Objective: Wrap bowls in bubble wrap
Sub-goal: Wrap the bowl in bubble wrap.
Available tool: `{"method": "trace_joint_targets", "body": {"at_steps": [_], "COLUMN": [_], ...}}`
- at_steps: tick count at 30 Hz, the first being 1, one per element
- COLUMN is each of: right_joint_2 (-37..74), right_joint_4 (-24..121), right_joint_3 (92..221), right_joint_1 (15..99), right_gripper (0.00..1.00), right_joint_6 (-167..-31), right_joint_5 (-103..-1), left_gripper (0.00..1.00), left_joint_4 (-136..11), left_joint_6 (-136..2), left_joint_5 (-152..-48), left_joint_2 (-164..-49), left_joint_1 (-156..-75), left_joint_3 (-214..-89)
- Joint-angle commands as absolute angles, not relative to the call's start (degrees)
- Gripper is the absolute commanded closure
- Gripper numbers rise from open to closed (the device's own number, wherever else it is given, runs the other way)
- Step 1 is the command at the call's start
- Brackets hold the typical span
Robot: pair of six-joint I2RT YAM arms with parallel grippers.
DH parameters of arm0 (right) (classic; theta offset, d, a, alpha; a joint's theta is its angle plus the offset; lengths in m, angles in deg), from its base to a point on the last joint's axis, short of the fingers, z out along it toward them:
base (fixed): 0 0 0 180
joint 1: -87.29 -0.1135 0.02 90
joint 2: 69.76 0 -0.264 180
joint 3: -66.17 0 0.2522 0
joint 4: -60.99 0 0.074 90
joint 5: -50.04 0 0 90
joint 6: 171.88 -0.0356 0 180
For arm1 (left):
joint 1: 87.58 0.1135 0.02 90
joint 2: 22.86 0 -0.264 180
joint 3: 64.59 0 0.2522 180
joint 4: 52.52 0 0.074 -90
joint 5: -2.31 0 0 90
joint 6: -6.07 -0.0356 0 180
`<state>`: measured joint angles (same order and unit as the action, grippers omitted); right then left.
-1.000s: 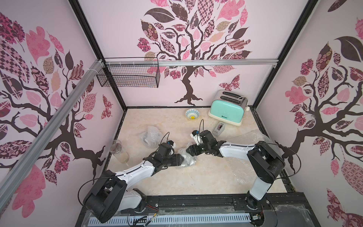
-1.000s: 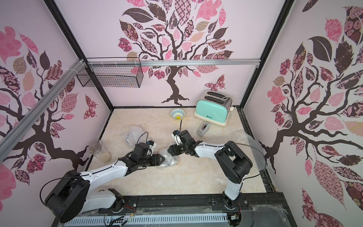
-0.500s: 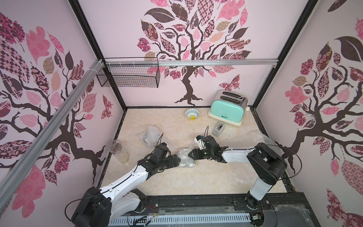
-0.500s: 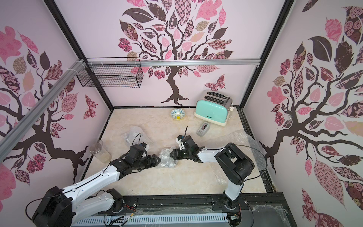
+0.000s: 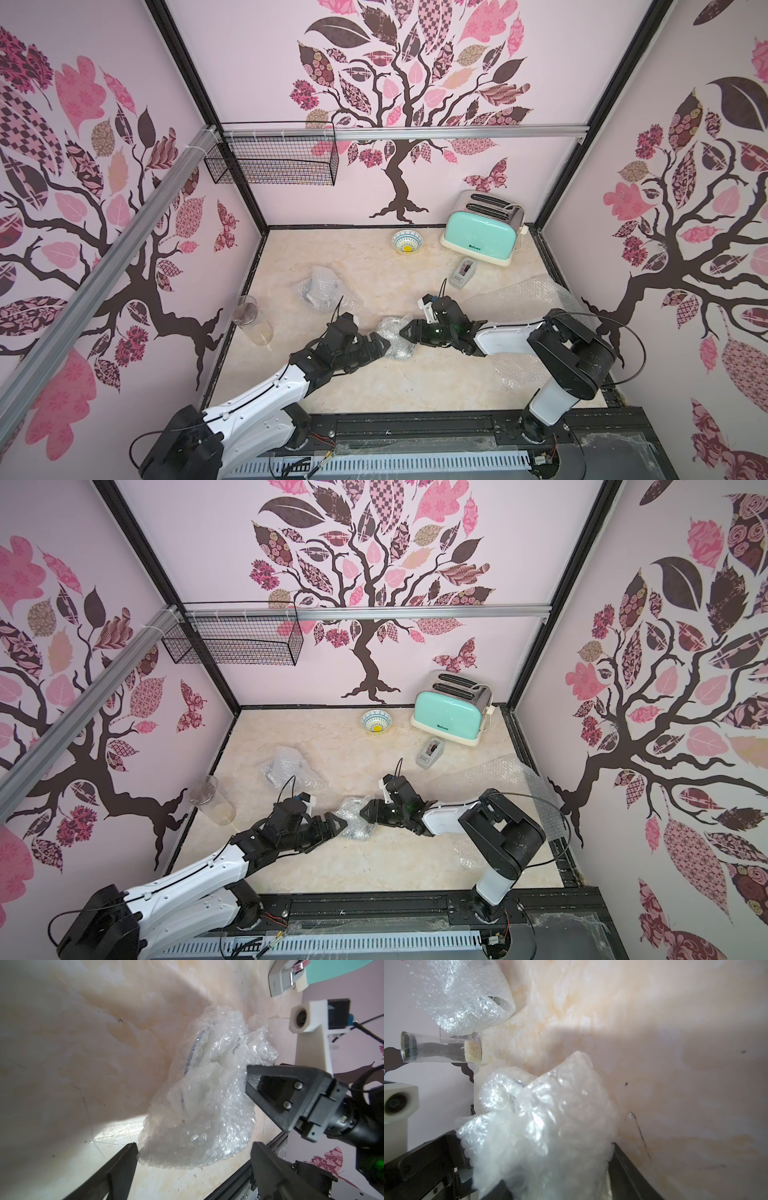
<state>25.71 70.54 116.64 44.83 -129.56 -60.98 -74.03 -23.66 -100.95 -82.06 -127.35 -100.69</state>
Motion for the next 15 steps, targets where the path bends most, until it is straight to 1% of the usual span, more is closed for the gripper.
{"method": "trace_joint_targets", "body": {"at_steps": [1,6,11,15], "right_joint_2": [25.4,25.2,24.8,24.6], "right_joint_4": [69.6,69.4,69.4,69.5], "right_joint_3": [115.4,114.9,113.9,113.1], "right_joint_1": [43.4,42.8,42.7,42.7], "right_gripper": [0.42,0.42,0.42,0.42], "right_joint_6": [-132.9,-132.8,-132.3,-132.1], "right_joint_5": [-61.2,-61.2,-61.2,-61.4], "left_gripper": [0.09,0.09,0.09,0.09], "left_joint_4": [-67.0,-67.1,-69.9,-69.4], "left_joint_6": [-22.1,-23.9,-25.1,-25.8], "left_joint_5": [-103.2,-100.4,-95.8,-95.1], "left_joint_2": [-86.5,-92.2,-93.8,-96.0], "left_joint_1": [-127.7,-127.6,-127.5,-127.2], "left_joint_3": [-100.6,-102.8,-104.7,-105.3]}}
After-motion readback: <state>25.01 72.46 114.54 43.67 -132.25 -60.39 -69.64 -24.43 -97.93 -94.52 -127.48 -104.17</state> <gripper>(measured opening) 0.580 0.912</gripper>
